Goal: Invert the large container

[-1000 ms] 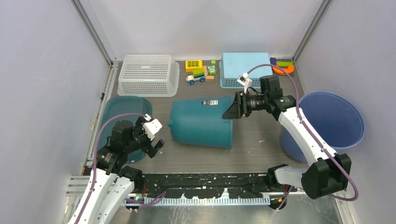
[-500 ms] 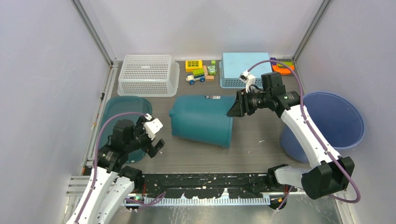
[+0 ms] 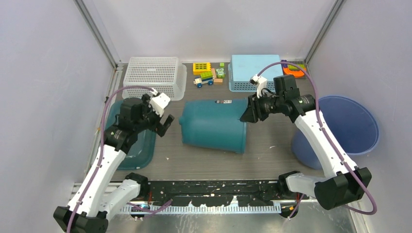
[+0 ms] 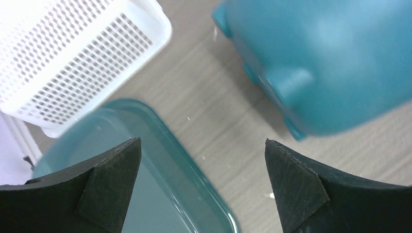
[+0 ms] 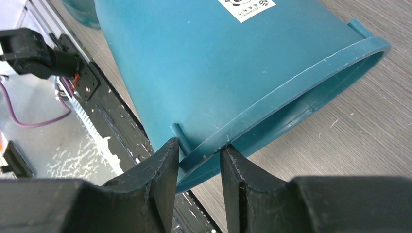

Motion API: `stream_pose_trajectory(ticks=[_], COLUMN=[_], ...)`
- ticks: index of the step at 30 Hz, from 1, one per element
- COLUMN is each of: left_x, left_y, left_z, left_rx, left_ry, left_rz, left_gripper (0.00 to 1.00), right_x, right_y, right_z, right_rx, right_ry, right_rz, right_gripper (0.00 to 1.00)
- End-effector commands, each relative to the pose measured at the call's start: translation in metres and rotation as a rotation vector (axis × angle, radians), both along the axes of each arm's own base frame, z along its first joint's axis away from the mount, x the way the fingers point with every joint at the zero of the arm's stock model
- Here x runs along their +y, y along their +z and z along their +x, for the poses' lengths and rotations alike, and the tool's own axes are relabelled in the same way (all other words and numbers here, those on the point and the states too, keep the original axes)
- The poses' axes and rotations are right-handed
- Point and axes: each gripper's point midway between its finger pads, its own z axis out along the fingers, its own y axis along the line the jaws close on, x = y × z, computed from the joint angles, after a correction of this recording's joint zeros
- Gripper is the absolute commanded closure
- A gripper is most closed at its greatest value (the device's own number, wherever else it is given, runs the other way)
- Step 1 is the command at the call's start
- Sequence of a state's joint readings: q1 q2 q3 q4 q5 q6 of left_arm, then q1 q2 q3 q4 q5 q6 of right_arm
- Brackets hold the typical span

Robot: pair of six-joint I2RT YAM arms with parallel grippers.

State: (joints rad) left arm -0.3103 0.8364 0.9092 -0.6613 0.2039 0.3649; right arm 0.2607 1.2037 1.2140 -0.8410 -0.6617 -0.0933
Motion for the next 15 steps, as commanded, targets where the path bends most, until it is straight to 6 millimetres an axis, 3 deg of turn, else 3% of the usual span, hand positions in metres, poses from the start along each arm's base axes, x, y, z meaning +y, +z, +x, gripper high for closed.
stream_pose_trajectory(ticks=[1,4,7,10,15], left_x=[-0.01,-0.021,-0.034,-0.044,-0.052], left_y=[0.056,0.065,0.066,0.063,0.053], left_z=[0.033,0.04,0.044,0.047,0.056], left_rx=[-0.137,-0.134,-0.126,-0.108,-0.082], left_ry=[0.082,0.07,0.025,-0.004,-0.016], left_rz=[-0.136,-0.198,-0.246,-0.276,-0.303], left_gripper=[0.0,0.0,0.0,0.0,0.0], right_x=[-0.013,-0.016,-0.021,-0.019,-0.019], right_y=[-0.002,-0.007,-0.004,0.013,0.048], right_z=[-0.015,-0.028,-0.034,-0.035,-0.02], right_rx=[-0.022,0.014,0.022,-0.008,-0.066], right_ry=[0.05,0.087,0.086,0.07,-0.051], right_rz=[-0.092,-0.121,-0.14,-0.119,-0.07], right_gripper=[0.6,0.57,0.42,0.34,0.32])
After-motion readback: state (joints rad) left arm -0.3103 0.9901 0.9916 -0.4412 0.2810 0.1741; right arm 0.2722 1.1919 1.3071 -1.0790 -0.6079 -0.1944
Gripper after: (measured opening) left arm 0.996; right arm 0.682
